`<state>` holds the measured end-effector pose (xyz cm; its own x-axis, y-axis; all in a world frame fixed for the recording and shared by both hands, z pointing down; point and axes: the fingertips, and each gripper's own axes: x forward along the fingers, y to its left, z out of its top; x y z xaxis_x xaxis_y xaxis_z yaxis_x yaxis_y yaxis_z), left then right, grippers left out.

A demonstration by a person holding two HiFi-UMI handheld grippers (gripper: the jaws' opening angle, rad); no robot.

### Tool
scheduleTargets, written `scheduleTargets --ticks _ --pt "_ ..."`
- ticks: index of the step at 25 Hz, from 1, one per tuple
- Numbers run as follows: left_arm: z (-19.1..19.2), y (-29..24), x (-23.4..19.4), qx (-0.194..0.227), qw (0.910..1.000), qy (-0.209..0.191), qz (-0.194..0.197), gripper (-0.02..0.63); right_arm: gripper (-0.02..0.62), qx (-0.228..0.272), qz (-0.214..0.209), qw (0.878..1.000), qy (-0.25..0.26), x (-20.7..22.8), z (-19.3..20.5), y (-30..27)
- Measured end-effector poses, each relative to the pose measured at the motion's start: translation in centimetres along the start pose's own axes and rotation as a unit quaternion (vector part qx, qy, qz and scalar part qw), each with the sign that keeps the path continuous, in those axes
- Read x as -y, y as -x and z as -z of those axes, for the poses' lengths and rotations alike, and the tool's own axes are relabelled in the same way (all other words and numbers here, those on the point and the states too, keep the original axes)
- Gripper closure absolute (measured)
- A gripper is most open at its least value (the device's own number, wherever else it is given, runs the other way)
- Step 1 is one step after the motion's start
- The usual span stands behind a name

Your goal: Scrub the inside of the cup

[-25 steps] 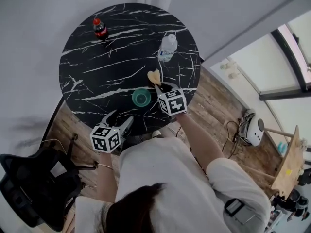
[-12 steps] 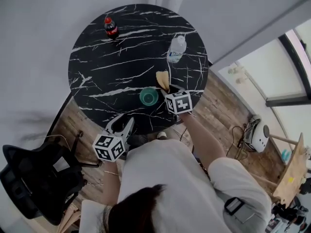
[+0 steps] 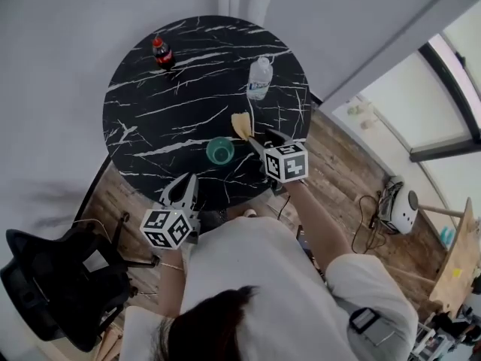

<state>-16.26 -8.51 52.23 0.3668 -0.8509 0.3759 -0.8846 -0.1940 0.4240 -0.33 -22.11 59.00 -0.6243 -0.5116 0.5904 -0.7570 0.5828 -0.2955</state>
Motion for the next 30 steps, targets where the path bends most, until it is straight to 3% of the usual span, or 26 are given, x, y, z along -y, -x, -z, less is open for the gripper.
scheduleTargets --ticks 6,12,15,16,22,30 --pt "-1.7 0.3 1.0 0.046 0.9982 0.008 -0.036 0.592 0.383 0.073 -0.014 0.997 0.019 -2.0 -2.9 5.2" --pt "-2.2 0.6 3.1 0.049 0.9928 -0.068 -0.086 0.592 0.385 0.126 -0.027 0.991 0.038 -4.7 -4.1 9.9" --pt "-1.9 0.2 4.6 0.049 0.9933 -0.067 -0.079 0.592 0.423 0.145 -0.026 0.988 0.037 -5.6 -4.1 11.5" --pt "-1.6 0.0 5.0 0.046 0.9941 -0.064 -0.075 0.592 0.469 0.147 -0.027 0.988 0.033 -5.8 -3.8 11.8" --pt "-0.8 -0.2 7.4 0.045 0.9957 -0.060 -0.056 0.592 0.539 0.125 -0.027 0.991 0.041 -7.1 -1.0 12.1" --pt "0.4 0.6 8.2 0.049 0.9931 -0.063 -0.086 0.592 0.558 0.117 -0.019 0.991 0.055 -8.3 0.8 12.3"
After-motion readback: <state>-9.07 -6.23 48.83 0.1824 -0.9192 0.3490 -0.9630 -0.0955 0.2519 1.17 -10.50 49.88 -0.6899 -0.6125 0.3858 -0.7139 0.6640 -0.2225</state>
